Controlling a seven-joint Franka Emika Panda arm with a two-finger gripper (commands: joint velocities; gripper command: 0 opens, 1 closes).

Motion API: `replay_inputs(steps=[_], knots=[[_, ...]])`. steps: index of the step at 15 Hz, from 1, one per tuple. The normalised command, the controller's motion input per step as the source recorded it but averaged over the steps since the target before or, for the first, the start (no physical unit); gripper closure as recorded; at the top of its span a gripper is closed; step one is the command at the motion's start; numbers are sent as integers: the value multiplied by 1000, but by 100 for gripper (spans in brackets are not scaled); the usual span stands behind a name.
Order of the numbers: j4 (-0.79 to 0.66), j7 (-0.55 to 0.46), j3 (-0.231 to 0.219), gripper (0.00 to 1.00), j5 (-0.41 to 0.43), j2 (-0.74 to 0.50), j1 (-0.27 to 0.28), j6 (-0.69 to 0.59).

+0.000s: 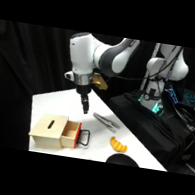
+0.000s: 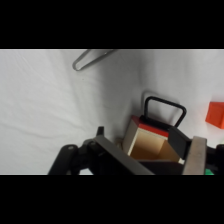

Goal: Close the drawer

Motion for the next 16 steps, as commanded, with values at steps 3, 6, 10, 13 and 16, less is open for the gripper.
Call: replay_inputs(steps=[3, 6, 10, 13, 16], knots=[[43, 224, -26, 0, 100, 154, 94, 301], [39, 203, -32, 0, 68, 159, 132, 257], [36, 180, -41, 0, 74, 150, 143, 226], [14, 140, -63, 0, 75, 125, 133, 218], [1, 109, -89, 0, 90, 119, 110, 255]])
